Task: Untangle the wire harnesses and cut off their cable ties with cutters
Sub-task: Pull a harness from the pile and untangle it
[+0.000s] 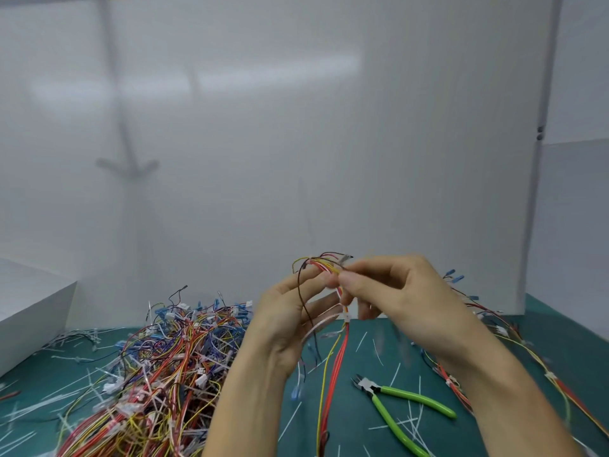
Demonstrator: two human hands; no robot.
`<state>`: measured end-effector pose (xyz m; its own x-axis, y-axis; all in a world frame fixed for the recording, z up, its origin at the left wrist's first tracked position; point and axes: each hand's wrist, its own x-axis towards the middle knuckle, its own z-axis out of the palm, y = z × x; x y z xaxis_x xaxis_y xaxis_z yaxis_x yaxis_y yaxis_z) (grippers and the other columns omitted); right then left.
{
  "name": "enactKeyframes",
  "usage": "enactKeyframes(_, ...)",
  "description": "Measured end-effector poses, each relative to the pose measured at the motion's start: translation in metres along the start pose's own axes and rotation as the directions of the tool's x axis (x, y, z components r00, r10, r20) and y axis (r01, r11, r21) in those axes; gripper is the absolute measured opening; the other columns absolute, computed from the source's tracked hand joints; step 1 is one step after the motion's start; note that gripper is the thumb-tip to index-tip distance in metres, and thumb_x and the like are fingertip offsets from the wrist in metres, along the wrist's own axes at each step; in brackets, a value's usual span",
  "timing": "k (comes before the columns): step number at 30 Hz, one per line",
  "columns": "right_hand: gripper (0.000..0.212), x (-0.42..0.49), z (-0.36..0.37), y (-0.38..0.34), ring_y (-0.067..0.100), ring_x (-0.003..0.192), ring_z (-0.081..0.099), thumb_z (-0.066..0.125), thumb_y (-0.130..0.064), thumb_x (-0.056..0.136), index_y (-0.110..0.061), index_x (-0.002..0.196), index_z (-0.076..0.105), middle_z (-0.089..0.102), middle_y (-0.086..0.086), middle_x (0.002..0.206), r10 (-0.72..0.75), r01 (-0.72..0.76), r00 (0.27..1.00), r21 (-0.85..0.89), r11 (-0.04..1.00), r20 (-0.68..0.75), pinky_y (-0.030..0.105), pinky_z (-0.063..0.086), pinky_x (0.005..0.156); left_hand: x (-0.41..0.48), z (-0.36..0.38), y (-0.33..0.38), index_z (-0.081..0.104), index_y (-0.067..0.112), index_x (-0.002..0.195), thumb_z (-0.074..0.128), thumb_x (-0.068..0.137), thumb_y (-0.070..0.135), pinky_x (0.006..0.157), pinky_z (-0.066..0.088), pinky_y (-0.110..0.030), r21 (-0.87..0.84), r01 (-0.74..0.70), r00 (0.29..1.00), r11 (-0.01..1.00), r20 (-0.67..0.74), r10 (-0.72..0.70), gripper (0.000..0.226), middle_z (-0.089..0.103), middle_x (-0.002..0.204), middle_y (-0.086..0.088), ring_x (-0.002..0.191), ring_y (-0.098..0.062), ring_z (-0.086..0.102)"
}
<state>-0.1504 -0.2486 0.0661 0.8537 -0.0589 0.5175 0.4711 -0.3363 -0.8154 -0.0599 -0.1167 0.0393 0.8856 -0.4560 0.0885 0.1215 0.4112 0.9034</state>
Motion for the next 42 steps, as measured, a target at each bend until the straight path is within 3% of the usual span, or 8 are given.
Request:
enactKeyframes(4, 0.017, 0.000, -0.006, 0.004, 0.002, 0.063, 0.060, 0.066, -0.022, 0.091, -0.029, 0.085, 0.080, 0.072, -0.007, 0.073, 0.135, -0.108, 0.985, -0.220, 0.970, 0.110, 0.014, 0.045, 0.060, 0.001, -0.003, 0.005, 0.065, -0.004, 0.110, 0.037, 0.084, -0.008, 0.061, 0.060, -0.029, -0.222, 0.082, 0.994, 0.972, 0.092, -0.063, 0.038, 0.074, 0.107, -0.016, 0.087, -0.027, 0.075)
enactKeyframes(10, 0.022, -0.003, -0.004, 0.011, 0.004, 0.057, 0.049, 0.059, -0.057, 0.088, -0.044, 0.093, 0.076, 0.065, -0.001, 0.071, 0.190, -0.071, 0.967, -0.541, 0.838, 0.167, 0.025, 0.043, 0.059, -0.001, -0.007, 0.008, 0.055, -0.009, 0.127, 0.051, 0.088, 0.046, 0.105, 0.042, -0.056, -0.380, 0.107, 0.984, 0.919, 0.171, -0.044, 0.068, 0.061, 0.129, -0.025, 0.120, -0.044, 0.059)
enactKeyframes(14, 0.062, -0.002, 0.000, 0.008, 0.017, 0.080, 0.067, 0.028, -0.083, 0.082, -0.043, 0.077, 0.076, 0.073, 0.007, 0.085, 0.225, -0.118, 0.967, -0.567, 0.815, 0.122, 0.037, 0.052, 0.081, 0.000, -0.003, 0.007, 0.075, 0.000, 0.106, 0.049, 0.075, 0.009, 0.096, 0.053, -0.045, -0.255, 0.039, 0.985, 0.966, 0.170, 0.005, 0.041, 0.068, 0.122, -0.017, 0.112, -0.032, 0.067)
enactKeyframes(18, 0.039, 0.005, -0.002, 0.019, 0.024, 0.082, 0.071, 0.058, -0.055, 0.091, -0.022, 0.073, 0.070, 0.075, 0.005, 0.078, 0.139, -0.182, 0.980, -0.354, 0.917, -0.145, 0.048, 0.058, 0.080, 0.000, -0.002, 0.007, 0.062, -0.004, 0.122, 0.031, 0.070, -0.004, 0.097, 0.053, -0.042, -0.295, 0.038, 0.966, 0.955, 0.255, 0.041, 0.061, 0.066, 0.126, -0.017, 0.114, -0.032, 0.066)
enactKeyframes(21, 0.015, 0.006, -0.002, 0.022, 0.017, 0.077, 0.074, 0.072, -0.023, 0.088, -0.019, 0.091, 0.059, 0.077, -0.002, 0.080, 0.211, -0.223, 0.974, -0.172, 0.959, -0.084, 0.041, 0.061, 0.076, -0.003, -0.002, 0.008, 0.064, -0.004, 0.121, 0.031, 0.069, -0.006, 0.091, 0.057, -0.041, -0.298, 0.056, 0.949, 0.953, 0.312, 0.042, 0.061, 0.066, 0.126, -0.018, 0.114, -0.035, 0.066)
enactKeyframes(27, 0.020, 0.007, -0.008, 0.021, 0.018, 0.066, 0.073, 0.071, -0.004, 0.087, -0.016, 0.103, 0.066, 0.077, 0.001, 0.080, 0.167, -0.163, 0.961, 0.038, 0.986, -0.221, 0.028, 0.059, 0.061, -0.002, -0.013, 0.011, 0.066, 0.005, 0.121, 0.036, 0.076, 0.010, 0.089, 0.050, -0.037, 0.019, 0.031, 0.972, 0.999, 0.234, -0.035, 0.055, 0.071, 0.119, -0.009, 0.098, -0.029, 0.073)
enactKeyframes(33, 0.013, 0.009, -0.017, 0.026, 0.016, 0.063, 0.072, 0.070, -0.011, 0.089, -0.018, 0.100, 0.070, 0.078, -0.003, 0.080, 0.169, -0.123, 0.913, 0.145, 0.982, -0.370, 0.020, 0.055, 0.053, -0.004, -0.032, 0.019, 0.072, 0.008, 0.089, 0.045, 0.096, 0.030, 0.060, 0.058, -0.027, 0.290, 0.050, 0.999, 0.956, -0.013, -0.048, 0.036, 0.074, 0.075, -0.004, 0.062, -0.022, 0.073)
enactKeyframes(42, 0.011, 0.010, -0.013, 0.029, 0.016, 0.065, 0.072, 0.070, -0.014, 0.090, -0.020, 0.099, 0.070, 0.078, -0.002, 0.085, 0.184, -0.093, 0.910, 0.251, 0.963, -0.370, 0.023, 0.058, 0.056, -0.002, -0.029, 0.007, 0.065, 0.015, 0.095, 0.057, 0.096, 0.035, 0.060, 0.054, -0.030, 0.739, -0.029, 0.978, 0.674, -0.117, 0.170, 0.022, 0.074, 0.080, -0.003, 0.063, -0.017, 0.070)
